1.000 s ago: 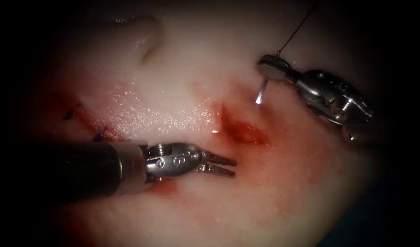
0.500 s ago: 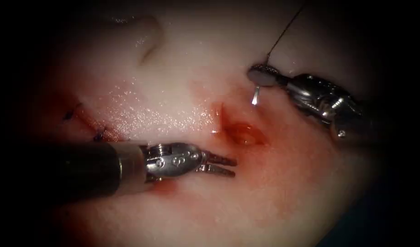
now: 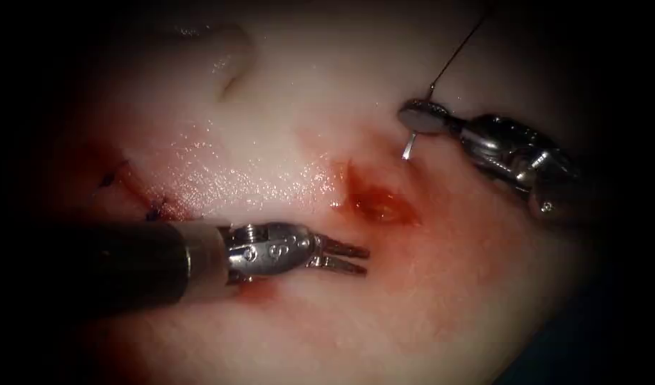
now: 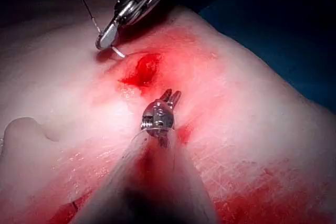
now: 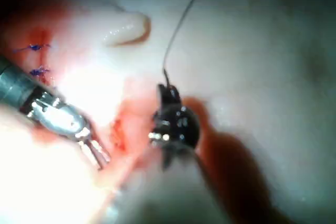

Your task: Wound Closure

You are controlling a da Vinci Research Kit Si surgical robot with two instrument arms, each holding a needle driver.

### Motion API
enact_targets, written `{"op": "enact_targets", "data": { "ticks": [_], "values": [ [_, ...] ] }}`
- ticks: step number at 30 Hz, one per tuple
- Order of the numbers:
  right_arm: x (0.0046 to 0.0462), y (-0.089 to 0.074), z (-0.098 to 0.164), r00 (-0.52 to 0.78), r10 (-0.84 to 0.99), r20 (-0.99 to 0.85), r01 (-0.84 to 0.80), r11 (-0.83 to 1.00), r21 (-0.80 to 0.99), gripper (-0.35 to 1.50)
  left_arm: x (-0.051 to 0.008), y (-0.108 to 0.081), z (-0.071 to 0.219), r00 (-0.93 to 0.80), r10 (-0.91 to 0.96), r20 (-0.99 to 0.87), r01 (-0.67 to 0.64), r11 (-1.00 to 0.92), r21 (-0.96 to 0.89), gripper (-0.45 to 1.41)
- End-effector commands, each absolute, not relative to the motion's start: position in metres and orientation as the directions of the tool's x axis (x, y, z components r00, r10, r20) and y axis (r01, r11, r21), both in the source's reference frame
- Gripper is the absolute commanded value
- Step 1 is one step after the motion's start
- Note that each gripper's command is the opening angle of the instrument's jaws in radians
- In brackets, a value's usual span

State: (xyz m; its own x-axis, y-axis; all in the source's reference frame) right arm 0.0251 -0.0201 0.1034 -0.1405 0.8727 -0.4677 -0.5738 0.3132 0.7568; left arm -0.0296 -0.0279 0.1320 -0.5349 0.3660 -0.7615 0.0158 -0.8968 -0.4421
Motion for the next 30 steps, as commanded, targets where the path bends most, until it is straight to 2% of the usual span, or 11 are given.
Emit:
{"op": "enact_targets", "data": {
  "ticks": [1,12,22,23,24,26,27,28,30],
  "values": [
    [0.0262,-0.0204,0.1038,-0.15,0.882,-0.447,-0.57,0.292,0.768,-0.35,-0.0301,-0.0283,0.1326,-0.535,0.367,-0.761,0.017,-0.896,-0.444,0.12],
    [0.0285,-0.0233,0.1036,-0.126,0.977,-0.17,-0.463,0.093,0.881,-0.35,-0.03,-0.0283,0.1326,-0.535,0.366,-0.762,0.018,-0.896,-0.444,0.12],
    [0.0294,-0.0266,0.1047,-0.069,0.987,-0.143,-0.429,0.1,0.898,-0.35,-0.0298,-0.0283,0.1326,-0.534,0.365,-0.762,0.021,-0.896,-0.444,0.12],
    [0.0294,-0.0265,0.1048,-0.081,0.986,-0.148,-0.432,0.099,0.896,-0.18,-0.0298,-0.0283,0.1326,-0.534,0.365,-0.762,0.021,-0.896,-0.444,0.12],
    [0.0294,-0.0261,0.1049,-0.116,0.977,-0.177,-0.445,0.108,0.889,0.26,-0.0298,-0.0283,0.1326,-0.534,0.365,-0.762,0.021,-0.896,-0.444,0.12],
    [0.0293,-0.0257,0.1051,-0.104,0.954,-0.28,-0.466,0.202,0.861,0.57,-0.0298,-0.0283,0.1326,-0.534,0.365,-0.762,0.021,-0.896,-0.444,0.12],
    [0.0292,-0.0252,0.1053,-0.087,0.932,-0.353,-0.487,0.269,0.831,0.91,-0.0298,-0.0283,0.1326,-0.534,0.365,-0.762,0.021,-0.896,-0.444,0.12],
    [0.0291,-0.0248,0.1053,-0.07,0.915,-0.398,-0.499,0.313,0.808,1.04,-0.0298,-0.0283,0.1326,-0.534,0.365,-0.762,0.021,-0.896,-0.444,0.12],
    [0.0288,-0.0237,0.1052,-0.03,0.879,-0.475,-0.517,0.393,0.76,1.11,-0.0298,-0.0283,0.1326,-0.534,0.365,-0.762,0.021,-0.896,-0.443,0.12]
  ]
}}
